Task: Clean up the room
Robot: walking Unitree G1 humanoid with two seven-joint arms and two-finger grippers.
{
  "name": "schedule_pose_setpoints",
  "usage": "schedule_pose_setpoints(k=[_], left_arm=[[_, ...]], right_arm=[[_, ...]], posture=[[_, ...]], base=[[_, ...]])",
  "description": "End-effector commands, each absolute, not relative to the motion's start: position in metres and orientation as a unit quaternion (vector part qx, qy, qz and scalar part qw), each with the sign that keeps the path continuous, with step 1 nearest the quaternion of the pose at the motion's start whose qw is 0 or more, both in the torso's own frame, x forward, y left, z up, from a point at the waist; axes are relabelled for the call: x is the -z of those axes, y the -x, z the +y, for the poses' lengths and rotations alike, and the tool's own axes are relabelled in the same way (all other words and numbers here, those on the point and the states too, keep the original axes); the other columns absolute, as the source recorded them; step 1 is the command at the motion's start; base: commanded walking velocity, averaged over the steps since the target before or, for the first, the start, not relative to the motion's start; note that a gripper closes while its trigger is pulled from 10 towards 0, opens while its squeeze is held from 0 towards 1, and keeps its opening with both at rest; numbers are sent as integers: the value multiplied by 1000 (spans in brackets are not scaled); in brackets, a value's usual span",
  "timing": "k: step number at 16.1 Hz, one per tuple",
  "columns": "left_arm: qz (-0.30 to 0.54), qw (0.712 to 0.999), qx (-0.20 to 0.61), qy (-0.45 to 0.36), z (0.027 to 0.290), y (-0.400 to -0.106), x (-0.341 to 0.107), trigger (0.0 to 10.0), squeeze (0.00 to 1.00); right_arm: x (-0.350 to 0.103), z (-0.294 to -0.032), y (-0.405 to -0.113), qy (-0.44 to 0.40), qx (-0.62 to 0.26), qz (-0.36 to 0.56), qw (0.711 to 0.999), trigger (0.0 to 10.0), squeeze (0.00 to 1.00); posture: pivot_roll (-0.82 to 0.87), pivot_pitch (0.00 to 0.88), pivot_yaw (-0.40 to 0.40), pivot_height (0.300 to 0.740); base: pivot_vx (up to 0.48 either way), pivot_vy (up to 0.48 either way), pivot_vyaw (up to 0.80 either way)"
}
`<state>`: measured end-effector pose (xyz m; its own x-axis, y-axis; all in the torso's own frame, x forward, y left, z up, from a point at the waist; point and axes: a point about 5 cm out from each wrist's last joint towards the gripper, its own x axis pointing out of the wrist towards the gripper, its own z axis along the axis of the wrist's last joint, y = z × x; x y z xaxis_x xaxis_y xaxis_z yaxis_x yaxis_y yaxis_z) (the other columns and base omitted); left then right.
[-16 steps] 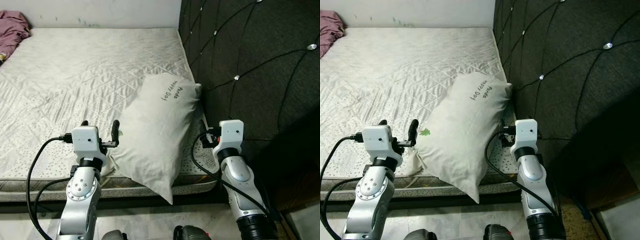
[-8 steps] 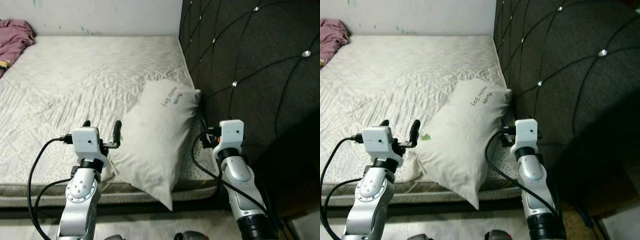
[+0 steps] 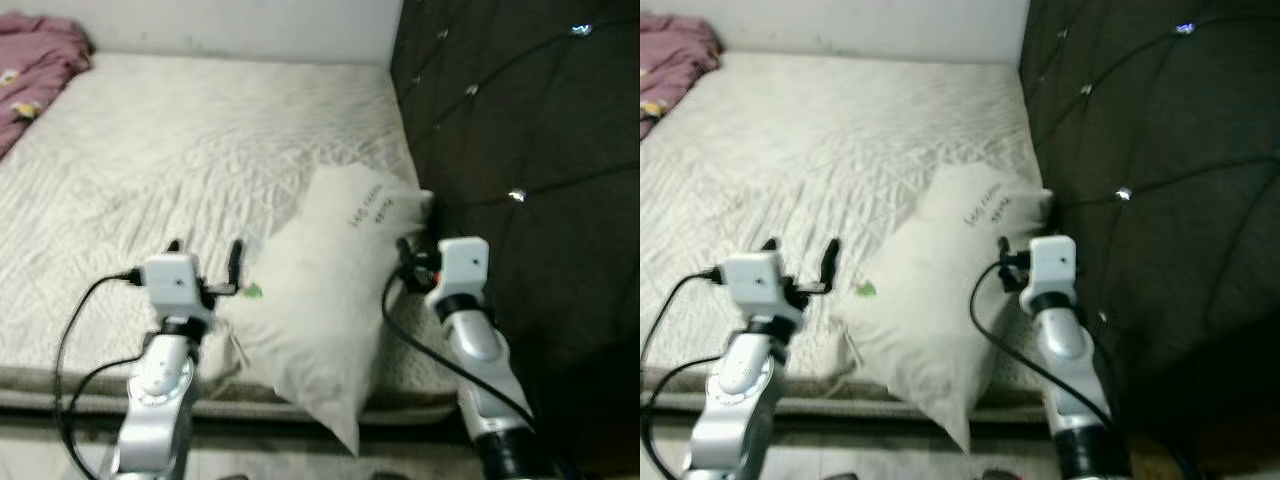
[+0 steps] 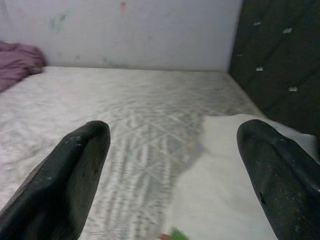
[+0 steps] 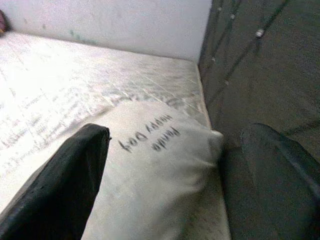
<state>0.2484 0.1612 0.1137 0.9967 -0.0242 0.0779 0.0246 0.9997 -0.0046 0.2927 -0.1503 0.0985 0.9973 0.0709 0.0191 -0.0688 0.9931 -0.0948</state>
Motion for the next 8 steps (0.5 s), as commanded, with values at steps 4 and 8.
schedule_pose_setpoints(k=[4,8], left_arm=[[-40,999,22,6,156,-249,-115,10000,0],[-33,999,16,7,156,-249,-114,10000,0]], right_arm=[[-100,-158,-291,53,-24,-12,998,10000,0],[-100,-159,-291,52,-23,-11,998,10000,0]], posture=[[-15,69,1,740],[-14,73,0,740]], base=[[0,0,0],[0,0,0]])
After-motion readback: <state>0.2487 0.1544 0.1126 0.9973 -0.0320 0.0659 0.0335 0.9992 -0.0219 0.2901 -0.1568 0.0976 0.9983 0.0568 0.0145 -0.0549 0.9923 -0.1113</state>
